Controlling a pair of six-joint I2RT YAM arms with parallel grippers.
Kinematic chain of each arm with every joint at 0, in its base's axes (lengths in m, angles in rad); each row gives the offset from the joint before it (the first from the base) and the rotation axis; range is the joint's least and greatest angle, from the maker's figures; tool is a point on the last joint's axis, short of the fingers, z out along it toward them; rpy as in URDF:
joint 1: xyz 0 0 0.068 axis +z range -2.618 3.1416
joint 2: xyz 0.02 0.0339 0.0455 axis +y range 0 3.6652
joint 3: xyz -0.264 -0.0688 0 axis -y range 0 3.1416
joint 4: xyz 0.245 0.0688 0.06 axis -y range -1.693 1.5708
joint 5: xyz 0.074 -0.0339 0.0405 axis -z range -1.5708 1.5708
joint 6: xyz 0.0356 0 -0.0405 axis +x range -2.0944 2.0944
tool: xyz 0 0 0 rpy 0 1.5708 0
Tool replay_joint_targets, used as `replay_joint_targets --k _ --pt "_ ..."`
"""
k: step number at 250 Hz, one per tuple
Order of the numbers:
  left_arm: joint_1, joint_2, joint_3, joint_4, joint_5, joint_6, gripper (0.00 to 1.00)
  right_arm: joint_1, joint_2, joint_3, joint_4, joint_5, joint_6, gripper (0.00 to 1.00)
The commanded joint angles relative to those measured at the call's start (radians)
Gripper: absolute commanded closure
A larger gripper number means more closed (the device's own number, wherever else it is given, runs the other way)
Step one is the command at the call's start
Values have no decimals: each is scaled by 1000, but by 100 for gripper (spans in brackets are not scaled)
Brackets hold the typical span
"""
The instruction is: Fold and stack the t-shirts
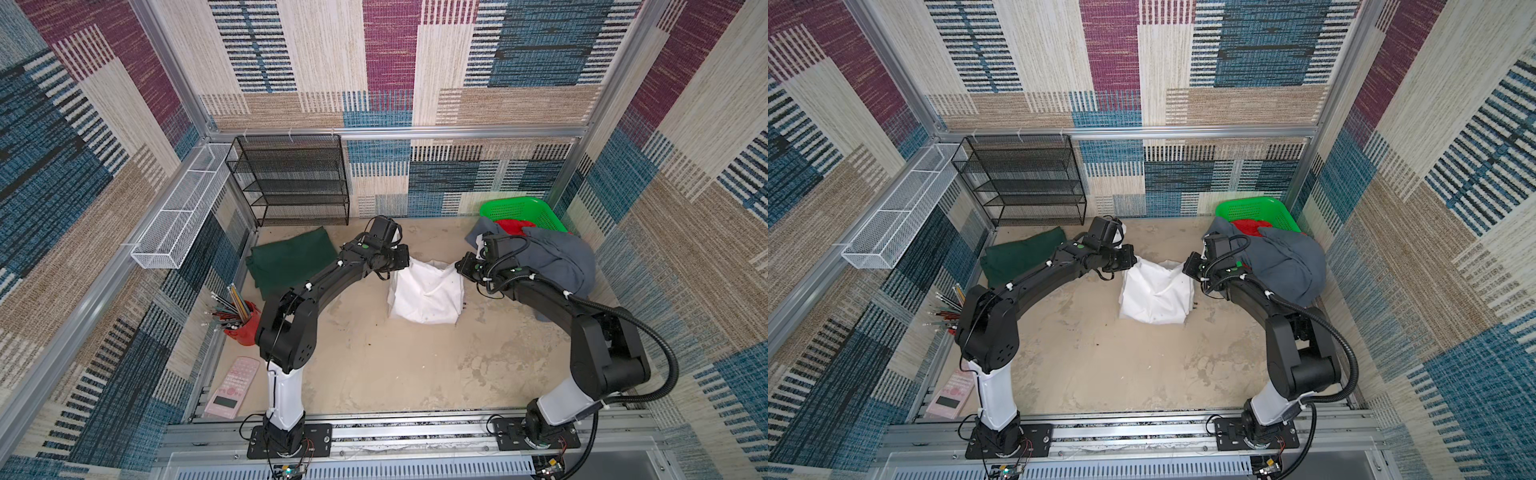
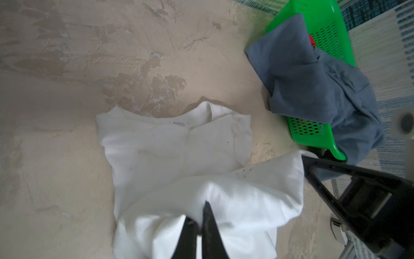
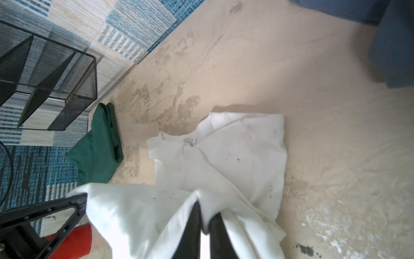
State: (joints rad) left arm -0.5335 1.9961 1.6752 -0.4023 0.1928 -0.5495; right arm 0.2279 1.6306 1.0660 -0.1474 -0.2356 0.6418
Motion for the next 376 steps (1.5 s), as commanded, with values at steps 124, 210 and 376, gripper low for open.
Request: replay_joint_targets --k 124,210,376 --pt "30 -117 -135 8 -95 153 1 -7 -76 3 -42 28 -100 1" --pt "33 -117 -339 94 -36 94 6 -7 -335 -241 27 -38 -27 2" --pt "33 11 -368 143 15 39 29 -7 -363 -338 61 -90 -4 1"
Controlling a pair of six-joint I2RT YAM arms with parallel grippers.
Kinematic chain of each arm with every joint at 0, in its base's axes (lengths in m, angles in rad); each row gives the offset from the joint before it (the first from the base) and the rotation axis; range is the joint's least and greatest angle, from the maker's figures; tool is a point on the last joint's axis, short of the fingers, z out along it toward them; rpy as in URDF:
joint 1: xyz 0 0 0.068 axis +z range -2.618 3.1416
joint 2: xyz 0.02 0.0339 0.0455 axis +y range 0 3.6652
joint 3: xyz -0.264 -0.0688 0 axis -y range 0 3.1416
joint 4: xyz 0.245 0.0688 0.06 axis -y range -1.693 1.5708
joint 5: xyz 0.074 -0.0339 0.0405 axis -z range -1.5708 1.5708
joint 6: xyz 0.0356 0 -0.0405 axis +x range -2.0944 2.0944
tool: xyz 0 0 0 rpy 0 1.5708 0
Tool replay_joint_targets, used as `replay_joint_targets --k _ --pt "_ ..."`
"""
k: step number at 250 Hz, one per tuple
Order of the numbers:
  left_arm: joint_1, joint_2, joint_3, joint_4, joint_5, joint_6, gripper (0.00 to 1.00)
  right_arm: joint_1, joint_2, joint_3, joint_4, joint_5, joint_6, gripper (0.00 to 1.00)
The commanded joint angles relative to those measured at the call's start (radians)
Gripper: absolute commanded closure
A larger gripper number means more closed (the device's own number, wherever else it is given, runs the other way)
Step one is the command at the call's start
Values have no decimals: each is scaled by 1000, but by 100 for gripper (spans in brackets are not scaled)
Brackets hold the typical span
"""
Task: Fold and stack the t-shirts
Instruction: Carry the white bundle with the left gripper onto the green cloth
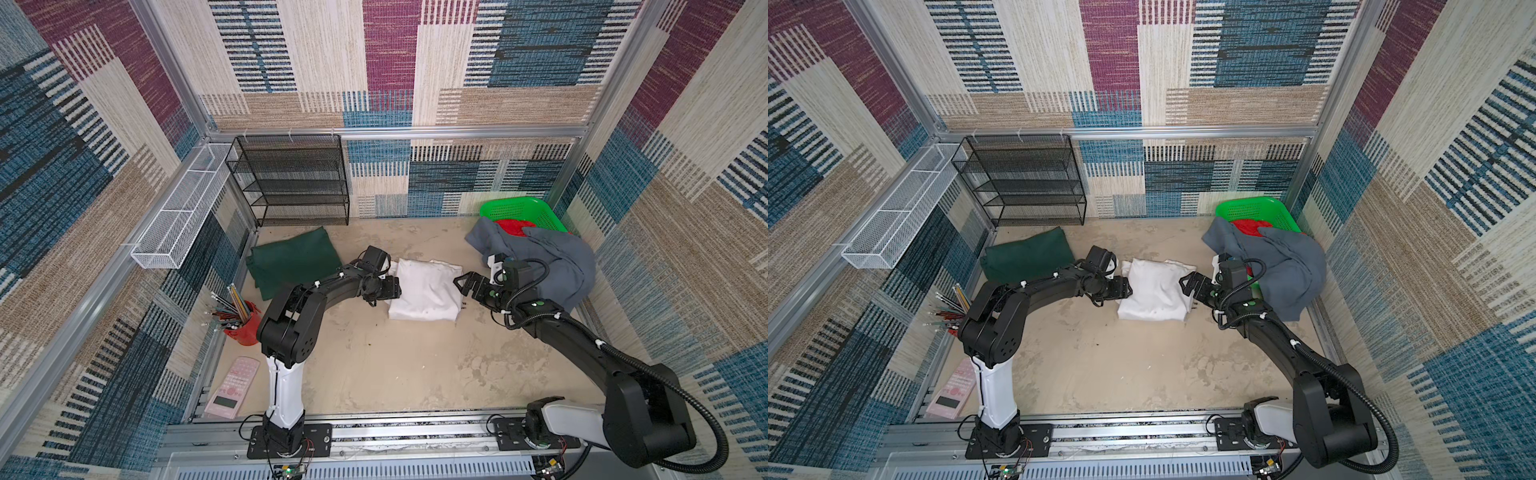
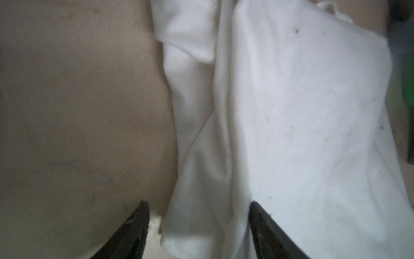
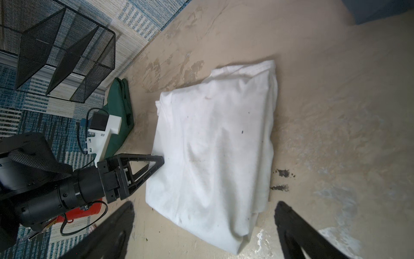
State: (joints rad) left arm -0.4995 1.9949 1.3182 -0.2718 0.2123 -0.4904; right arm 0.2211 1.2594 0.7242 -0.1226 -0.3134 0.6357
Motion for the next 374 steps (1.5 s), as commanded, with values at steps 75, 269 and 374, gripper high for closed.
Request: replay_joint_targets --k 75,269,374 --pt "-1 54 24 -3 8 -31 72 0 13 -3 50 -27 5 2" --pt "119 -7 361 -269 -88 173 100 0 32 -60 104 -62 18 2" --pt "214 107 664 -394 -102 309 100 1 3 -99 110 -50 -6 1"
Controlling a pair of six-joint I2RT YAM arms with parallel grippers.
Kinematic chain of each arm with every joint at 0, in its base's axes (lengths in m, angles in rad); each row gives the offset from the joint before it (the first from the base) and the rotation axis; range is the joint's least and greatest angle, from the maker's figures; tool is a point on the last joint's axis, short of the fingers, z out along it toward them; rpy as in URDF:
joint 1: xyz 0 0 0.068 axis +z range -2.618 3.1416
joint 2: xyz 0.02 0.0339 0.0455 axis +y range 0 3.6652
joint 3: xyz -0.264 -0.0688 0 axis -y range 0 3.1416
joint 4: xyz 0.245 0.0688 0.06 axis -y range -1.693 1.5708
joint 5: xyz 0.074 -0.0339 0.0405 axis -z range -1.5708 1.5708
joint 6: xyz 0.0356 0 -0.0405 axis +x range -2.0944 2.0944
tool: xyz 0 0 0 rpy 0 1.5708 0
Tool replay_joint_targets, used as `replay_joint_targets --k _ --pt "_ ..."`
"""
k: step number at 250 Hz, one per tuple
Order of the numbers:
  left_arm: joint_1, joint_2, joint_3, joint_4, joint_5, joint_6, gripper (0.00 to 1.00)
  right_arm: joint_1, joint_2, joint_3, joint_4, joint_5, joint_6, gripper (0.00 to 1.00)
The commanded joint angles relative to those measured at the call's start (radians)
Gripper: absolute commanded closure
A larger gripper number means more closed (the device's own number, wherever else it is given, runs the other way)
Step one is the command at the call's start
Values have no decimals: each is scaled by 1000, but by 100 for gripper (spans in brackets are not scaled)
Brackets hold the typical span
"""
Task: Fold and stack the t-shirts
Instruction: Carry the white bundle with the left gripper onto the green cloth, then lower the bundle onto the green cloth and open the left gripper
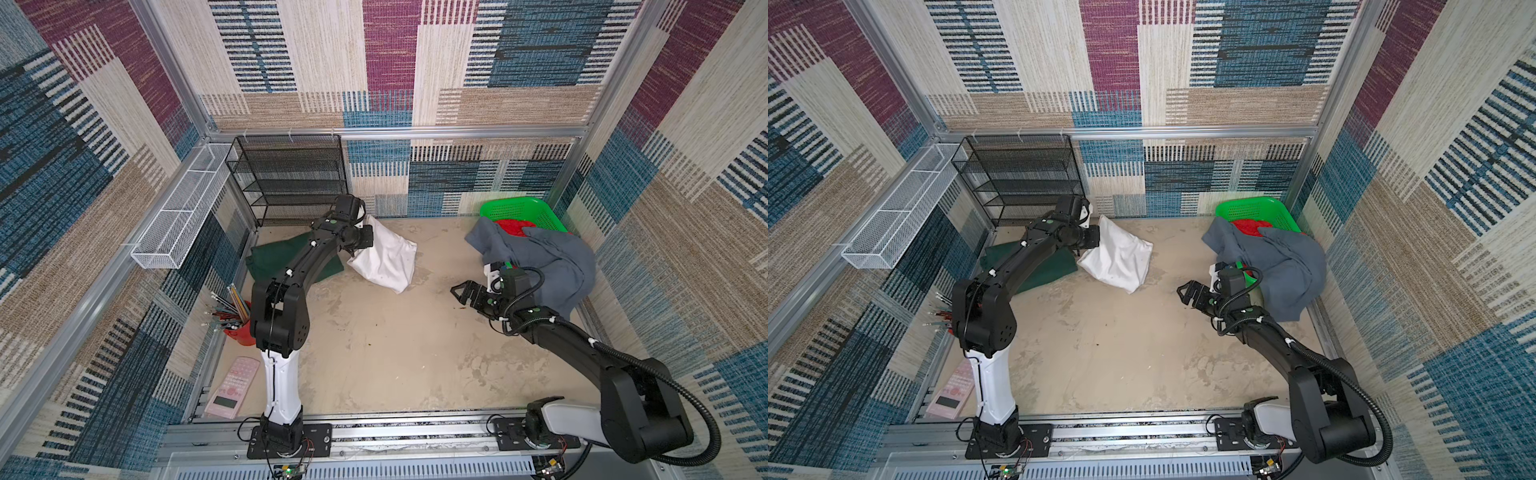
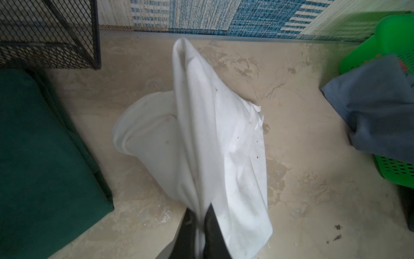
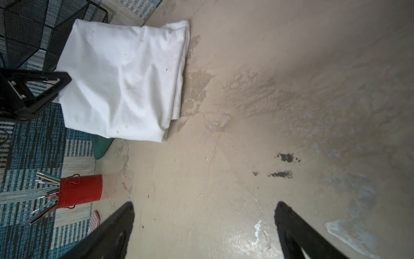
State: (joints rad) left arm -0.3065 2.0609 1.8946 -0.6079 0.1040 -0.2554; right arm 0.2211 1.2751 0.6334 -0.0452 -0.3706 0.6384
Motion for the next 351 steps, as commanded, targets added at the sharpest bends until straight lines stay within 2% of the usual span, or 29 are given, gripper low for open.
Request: replay_joint_targets --k 1,28,55,99,148,186,298,351 --pt "22 43 91 -60 6 75 100 0 -13 -9 34 7 -8 2" --pt "42 71 164 -117 -15 95 100 0 -28 -21 33 11 -9 2" --pt "60 47 159 -118 -39 103 100 0 -43 -36 34 23 -9 1" --pt "97 -43 67 -71 -99 79 100 0 -35 -31 35 32 -18 2" --pt "165 -171 -97 62 -124 18 100 -1 -8 -6 35 22 -29 2" --pt "219 -210 -119 104 -133 10 100 -1 -1 -2 36 18 -34 2" --pt "364 -254 -171 234 -53 8 100 -2 -2 -2 27 20 -31 2" --pt "422 -248 -167 242 -13 -10 100 -1 4 5 25 16 -32 2"
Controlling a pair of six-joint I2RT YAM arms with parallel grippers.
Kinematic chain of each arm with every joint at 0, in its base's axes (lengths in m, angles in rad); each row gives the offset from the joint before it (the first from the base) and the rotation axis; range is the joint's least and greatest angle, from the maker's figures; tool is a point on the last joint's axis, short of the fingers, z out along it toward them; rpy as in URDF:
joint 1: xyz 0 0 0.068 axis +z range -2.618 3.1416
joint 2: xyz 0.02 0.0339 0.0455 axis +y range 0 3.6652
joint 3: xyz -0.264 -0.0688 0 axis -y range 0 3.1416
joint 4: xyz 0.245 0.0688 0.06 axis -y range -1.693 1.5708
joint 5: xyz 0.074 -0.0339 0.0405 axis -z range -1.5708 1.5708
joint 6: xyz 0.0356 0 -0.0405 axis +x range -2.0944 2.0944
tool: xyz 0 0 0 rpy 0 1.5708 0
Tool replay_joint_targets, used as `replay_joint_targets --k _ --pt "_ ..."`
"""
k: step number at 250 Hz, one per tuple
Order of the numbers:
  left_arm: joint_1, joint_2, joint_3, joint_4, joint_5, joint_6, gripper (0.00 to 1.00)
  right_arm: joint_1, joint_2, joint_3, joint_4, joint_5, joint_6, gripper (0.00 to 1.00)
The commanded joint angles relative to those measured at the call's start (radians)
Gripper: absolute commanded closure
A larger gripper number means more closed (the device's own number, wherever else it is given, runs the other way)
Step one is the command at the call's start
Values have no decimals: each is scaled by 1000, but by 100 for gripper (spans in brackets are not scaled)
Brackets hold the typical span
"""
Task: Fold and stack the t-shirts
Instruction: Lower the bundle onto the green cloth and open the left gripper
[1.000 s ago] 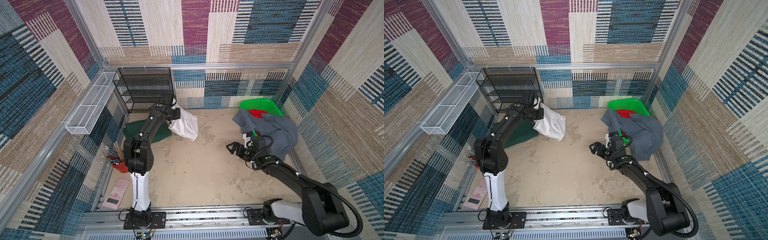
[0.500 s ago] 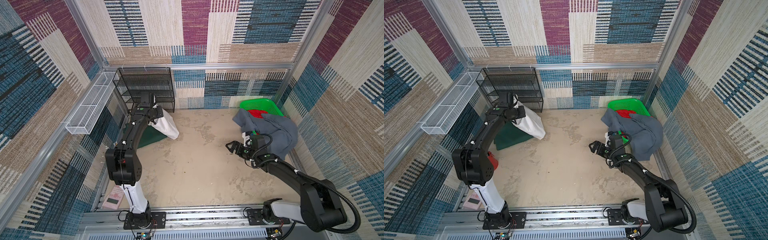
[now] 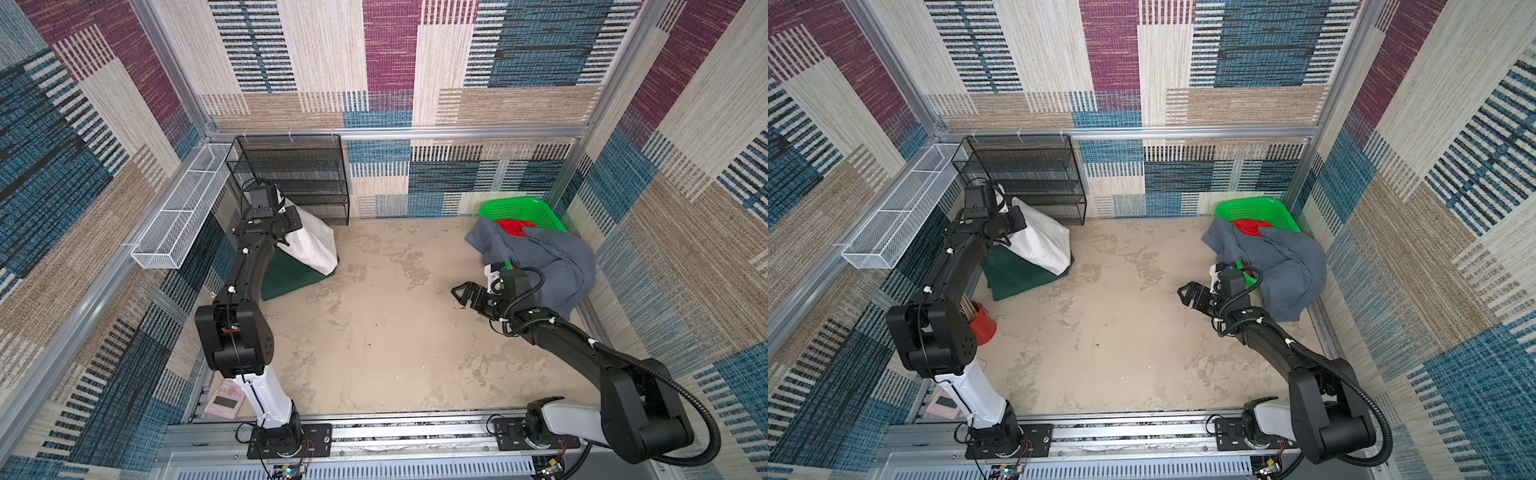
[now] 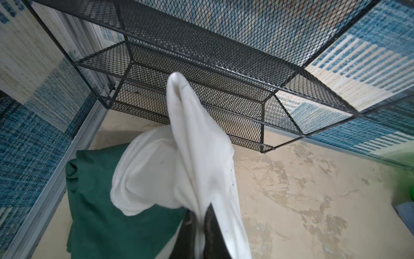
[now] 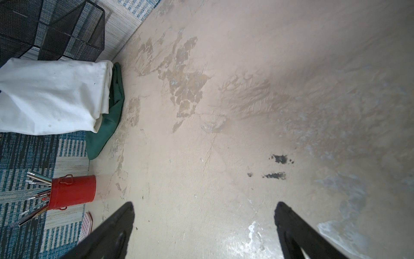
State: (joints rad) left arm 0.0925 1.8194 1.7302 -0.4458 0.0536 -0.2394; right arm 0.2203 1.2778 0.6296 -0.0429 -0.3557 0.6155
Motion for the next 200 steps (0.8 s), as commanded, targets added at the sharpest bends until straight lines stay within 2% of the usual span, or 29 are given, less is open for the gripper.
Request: replay_joint_targets --k 1,63,131,164,173,185,200 --pt "24 -6 -4 82 38 -26 100 0 2 9 23 1 -10 2" --pt "48 -75 -163 154 -25 -58 100 -1 23 19 27 -5 -10 2" --pt "55 -137 -326 188 -230 -83 100 -1 39 40 17 -19 -19 1" --pt "57 -147 -353 165 -318 -121 100 0 35 43 11 -15 -22 1" --pt "59 -147 -352 150 -330 -134 83 -1 32 41 11 -15 -20 1" --pt "59 -154 -358 144 -327 -139 67 -1 26 37 13 -15 -16 2" --pt "59 -170 -386 162 -315 -147 58 -1 25 35 14 -15 -15 2"
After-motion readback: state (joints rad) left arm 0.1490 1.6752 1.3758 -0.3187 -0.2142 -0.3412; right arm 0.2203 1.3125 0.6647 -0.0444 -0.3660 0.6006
